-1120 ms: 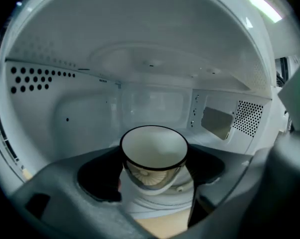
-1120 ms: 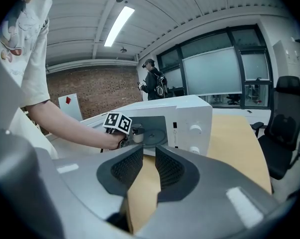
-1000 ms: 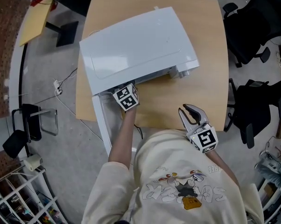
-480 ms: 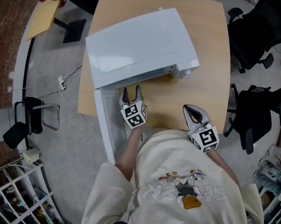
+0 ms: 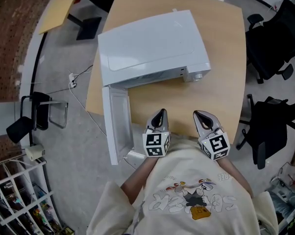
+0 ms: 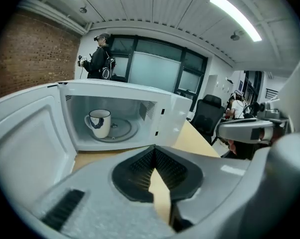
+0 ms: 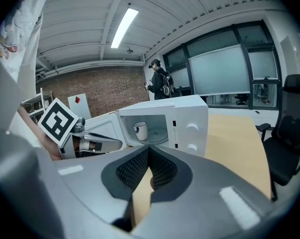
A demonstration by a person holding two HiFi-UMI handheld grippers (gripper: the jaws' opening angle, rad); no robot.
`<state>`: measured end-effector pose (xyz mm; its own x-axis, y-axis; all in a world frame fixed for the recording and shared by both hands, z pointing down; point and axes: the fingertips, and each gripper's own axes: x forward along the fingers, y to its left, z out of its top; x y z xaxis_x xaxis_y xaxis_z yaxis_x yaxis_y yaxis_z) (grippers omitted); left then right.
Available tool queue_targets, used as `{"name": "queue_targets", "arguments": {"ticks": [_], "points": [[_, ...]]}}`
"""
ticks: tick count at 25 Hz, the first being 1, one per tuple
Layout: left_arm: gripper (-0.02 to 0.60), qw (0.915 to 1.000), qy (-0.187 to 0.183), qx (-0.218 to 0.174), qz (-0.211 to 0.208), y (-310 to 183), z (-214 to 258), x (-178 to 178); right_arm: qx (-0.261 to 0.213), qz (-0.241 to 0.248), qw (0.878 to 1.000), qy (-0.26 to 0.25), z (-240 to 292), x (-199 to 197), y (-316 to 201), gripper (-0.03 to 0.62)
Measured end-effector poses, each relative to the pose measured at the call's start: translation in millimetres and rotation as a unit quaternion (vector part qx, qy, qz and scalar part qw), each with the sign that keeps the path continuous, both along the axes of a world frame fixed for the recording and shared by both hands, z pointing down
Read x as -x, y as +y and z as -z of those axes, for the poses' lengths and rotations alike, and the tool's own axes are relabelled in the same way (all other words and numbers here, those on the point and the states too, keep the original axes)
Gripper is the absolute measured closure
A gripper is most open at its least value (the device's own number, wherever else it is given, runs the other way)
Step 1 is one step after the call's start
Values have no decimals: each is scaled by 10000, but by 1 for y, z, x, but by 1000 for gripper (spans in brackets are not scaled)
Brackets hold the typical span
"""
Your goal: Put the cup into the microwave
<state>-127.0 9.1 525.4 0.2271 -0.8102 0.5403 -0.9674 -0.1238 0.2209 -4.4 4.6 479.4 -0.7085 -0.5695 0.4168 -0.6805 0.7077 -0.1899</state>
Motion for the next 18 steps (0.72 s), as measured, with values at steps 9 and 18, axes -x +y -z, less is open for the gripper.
{"name": "queue_targets", "arguments": {"ticks": [9, 18], "points": [[577, 9996, -39, 241, -106, 15, -9, -18, 49, 263, 9996, -46, -7, -2, 6, 589], [577, 9994, -68, 337, -60, 19, -10, -25, -5, 327, 9994, -55, -2, -10, 6, 589]]}}
